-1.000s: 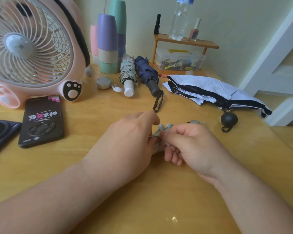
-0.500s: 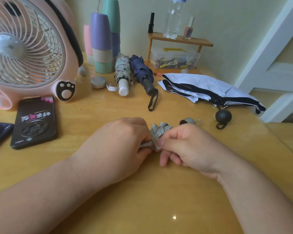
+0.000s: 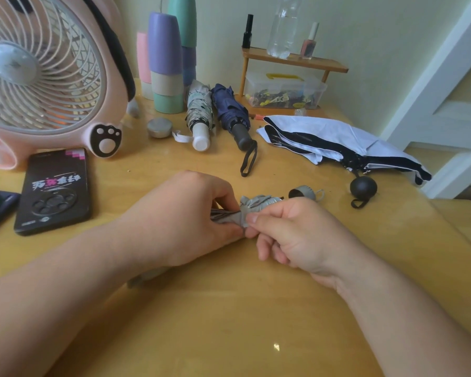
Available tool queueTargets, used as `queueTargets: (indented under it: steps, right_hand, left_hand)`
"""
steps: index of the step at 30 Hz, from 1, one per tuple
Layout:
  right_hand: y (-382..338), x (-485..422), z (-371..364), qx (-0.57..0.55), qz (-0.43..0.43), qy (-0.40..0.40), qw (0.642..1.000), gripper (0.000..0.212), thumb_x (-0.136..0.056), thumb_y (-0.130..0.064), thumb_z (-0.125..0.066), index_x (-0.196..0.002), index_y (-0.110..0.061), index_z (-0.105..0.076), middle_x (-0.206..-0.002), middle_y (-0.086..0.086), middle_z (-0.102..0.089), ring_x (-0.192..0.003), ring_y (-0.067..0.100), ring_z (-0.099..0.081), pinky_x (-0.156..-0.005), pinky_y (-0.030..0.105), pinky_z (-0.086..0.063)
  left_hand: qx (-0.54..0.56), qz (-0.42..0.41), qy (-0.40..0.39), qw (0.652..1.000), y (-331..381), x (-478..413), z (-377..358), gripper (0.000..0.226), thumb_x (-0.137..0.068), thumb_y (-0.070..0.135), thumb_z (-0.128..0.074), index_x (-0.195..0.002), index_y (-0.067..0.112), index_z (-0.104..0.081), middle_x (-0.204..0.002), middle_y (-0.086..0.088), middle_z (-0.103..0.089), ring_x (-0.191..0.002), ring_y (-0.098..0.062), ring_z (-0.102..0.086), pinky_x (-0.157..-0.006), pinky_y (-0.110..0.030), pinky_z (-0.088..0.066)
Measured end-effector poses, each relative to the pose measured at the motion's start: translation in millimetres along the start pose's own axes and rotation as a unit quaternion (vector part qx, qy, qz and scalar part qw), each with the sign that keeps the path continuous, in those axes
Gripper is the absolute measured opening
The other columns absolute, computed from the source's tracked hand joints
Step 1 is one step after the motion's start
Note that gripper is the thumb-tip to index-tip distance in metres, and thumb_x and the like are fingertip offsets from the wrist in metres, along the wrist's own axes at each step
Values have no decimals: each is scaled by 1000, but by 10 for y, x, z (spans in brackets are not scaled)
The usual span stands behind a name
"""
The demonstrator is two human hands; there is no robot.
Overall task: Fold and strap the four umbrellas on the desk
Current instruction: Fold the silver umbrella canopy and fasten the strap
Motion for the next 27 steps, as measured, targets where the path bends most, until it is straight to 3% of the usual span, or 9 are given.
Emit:
queueTargets:
  steps: [4,10,12,14,17,19,22,24,27]
  right_hand:
    - [-24,-37,25,117,10,54,992,48,-90,-49,-71,-67,-7,-65,-50,0,-63,-40,12,-46,-48,24,-41]
    - [-63,-20,173,282,25,135,949,69,-60,-77,-77,-52,-16,-45,-51,-3,-40,-51,17,-37,-52,34,-30]
    - [-137,24,243,365,45,200,908,70,-50,-85,-74,-64,-22,-49,-66,-8,-50,-66,17,-45,-59,38,-37]
    - [-211,50,287,408,108,250,872,80,-40,-92,-67,-86,-29,-47,-95,-13,-49,-94,14,-44,-78,34,-39]
    - [-213,-23,281,403,154,168,886,94,-44,-94,-58,-120,-39,-53,-123,-24,-45,-118,2,-32,-108,31,-28]
    - [-175,-67,283,372,133,99,913,77,-50,-92,-57,-107,-41,-63,-105,-27,-56,-105,2,-45,-95,27,-37]
    - [-150,-57,305,356,103,110,922,78,-45,-98,-58,-79,-28,-61,-70,-13,-59,-69,7,-52,-62,33,-41]
    - [-123,-24,292,347,87,107,928,91,-46,-102,-54,-73,-15,-53,-54,-10,-47,-53,11,-40,-53,32,-34]
    - [-108,46,324,291,46,99,951,83,-58,-97,-57,-60,-15,-45,-46,-7,-40,-46,12,-41,-54,30,-34]
  left_hand:
    - [54,25,-32,998,-61,-45,4,26,-72,51,-80,-89,32,-75,-75,23,-68,-75,13,-60,-63,-7,-43]
    - [77,15,-59,995,-53,-24,10,25,-72,52,-80,-90,36,-75,-83,24,-71,-79,7,-64,-69,-14,-51]
    - [78,4,-81,994,-56,-6,29,26,-73,50,-80,-96,40,-74,-92,26,-71,-86,8,-64,-76,-16,-52]
    - [81,-15,-120,989,-88,16,57,33,-75,43,-83,-106,43,-72,-105,29,-69,-98,11,-62,-86,-15,-50]
    - [92,-53,-196,975,-128,102,117,58,-76,29,-86,-127,47,-63,-125,34,-59,-115,13,-55,-99,-11,-41]
    - [45,-42,-195,979,-187,152,181,76,-77,35,-83,-140,55,-45,-124,37,-55,-112,16,-52,-93,-6,-39]
    - [-43,49,-150,986,-299,154,322,96,-73,56,-79,-146,61,-17,-110,29,-56,-90,9,-59,-76,-9,-45]
    - [2,117,-135,984,-382,136,378,93,-69,66,-80,-145,55,-28,-99,22,-65,-76,9,-63,-65,-10,-46]
    - [217,187,-36,957,-476,69,375,65,-75,70,-75,-128,39,-56,-91,11,-76,-72,1,-67,-74,-23,-52]
Point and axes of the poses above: each hand's wrist, its own x-axis away from the middle knuckle, its own z-axis out of the back of the hand, y = z × x, the point moved 4 cm from there along -x, towards the middle knuckle
